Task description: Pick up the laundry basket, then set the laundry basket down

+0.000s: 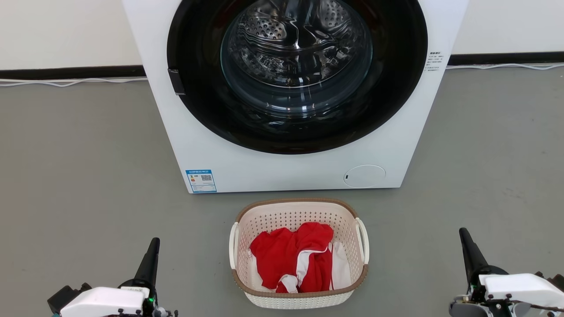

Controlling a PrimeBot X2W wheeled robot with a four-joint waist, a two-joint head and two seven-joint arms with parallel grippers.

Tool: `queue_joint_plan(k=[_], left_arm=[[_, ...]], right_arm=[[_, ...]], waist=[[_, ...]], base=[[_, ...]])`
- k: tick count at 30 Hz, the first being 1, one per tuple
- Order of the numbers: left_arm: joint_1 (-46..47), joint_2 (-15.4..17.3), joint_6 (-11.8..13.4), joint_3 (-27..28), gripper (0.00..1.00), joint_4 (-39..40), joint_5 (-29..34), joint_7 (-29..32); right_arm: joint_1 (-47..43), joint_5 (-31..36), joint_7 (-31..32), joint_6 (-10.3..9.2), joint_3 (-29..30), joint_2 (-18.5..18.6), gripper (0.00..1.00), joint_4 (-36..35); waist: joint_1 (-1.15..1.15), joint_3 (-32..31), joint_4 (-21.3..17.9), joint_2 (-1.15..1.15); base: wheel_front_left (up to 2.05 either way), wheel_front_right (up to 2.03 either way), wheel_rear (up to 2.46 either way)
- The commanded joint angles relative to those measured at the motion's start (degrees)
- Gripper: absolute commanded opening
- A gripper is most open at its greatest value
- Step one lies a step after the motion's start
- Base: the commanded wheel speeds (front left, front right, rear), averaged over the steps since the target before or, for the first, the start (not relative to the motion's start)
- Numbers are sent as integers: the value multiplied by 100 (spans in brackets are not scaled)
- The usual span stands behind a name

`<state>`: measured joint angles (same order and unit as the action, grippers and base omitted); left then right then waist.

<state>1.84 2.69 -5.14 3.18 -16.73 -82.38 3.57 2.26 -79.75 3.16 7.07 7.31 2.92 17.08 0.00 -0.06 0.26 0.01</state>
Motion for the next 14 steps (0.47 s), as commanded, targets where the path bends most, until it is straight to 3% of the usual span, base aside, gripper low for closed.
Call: queue_joint_plan(k=[1, 14], left_arm=[[310, 40, -89, 187, 0, 186, -172, 48], [422, 22, -219, 320, 0, 257, -887, 267]], right_arm=[[299, -218, 94, 37, -91, 22, 0, -211], [382, -1127, 308, 41, -79, -1, 0, -295]], waist=[[0, 2, -2, -1], [0, 22, -23, -1]], base=[[0, 0, 0], [0, 0, 0]])
